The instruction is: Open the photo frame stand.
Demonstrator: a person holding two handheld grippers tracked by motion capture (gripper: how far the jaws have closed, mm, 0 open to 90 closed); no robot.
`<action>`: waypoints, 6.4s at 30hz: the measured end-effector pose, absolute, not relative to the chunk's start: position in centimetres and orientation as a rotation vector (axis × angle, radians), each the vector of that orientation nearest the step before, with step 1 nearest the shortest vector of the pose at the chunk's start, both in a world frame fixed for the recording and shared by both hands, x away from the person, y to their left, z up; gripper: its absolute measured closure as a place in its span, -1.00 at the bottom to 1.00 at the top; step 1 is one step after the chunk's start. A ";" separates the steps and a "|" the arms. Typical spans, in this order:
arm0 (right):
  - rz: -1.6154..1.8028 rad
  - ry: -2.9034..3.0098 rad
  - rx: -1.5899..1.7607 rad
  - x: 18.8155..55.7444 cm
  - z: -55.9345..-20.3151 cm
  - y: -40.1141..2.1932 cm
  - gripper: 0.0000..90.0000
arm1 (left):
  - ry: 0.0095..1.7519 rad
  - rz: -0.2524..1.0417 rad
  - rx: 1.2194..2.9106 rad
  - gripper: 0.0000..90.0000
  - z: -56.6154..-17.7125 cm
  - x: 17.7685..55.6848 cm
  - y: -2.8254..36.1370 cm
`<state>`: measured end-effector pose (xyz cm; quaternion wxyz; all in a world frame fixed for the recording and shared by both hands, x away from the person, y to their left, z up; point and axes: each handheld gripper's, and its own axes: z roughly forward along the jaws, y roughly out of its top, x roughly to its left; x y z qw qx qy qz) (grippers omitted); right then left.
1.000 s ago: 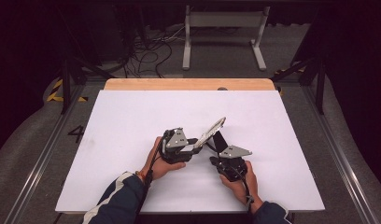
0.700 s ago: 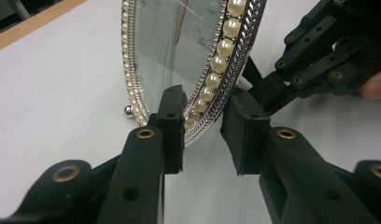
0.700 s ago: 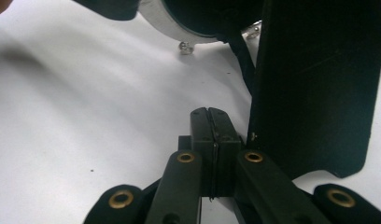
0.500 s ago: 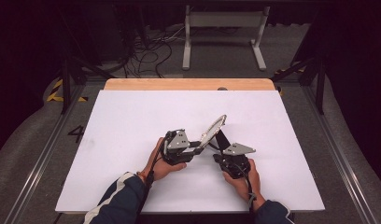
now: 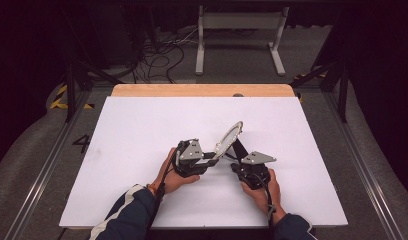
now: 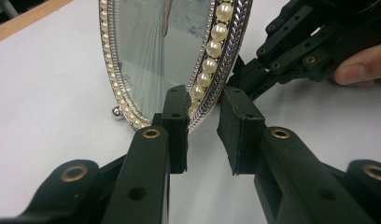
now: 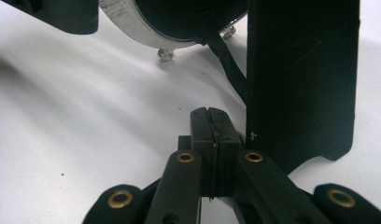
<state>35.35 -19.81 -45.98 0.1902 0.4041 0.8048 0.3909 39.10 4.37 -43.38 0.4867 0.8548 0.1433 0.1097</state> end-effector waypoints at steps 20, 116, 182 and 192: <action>1.081 2.255 1.150 35.9 -45.9 -20.6 1.00 | 0.336 0.256 2.087 0.60 -43.7 38.9 3.5; 1.286 2.047 1.284 36.7 -44.0 -17.1 0.38 | 0.723 0.390 2.116 -0.49 -44.9 29.4 20.4; 1.364 2.044 1.280 37.5 -44.7 -18.3 0.53 | 0.754 0.534 2.069 -0.49 -44.6 30.9 22.1; 1.389 2.098 1.283 37.5 -44.6 -19.0 0.64 | 0.761 0.545 2.081 -0.50 -44.7 30.9 22.1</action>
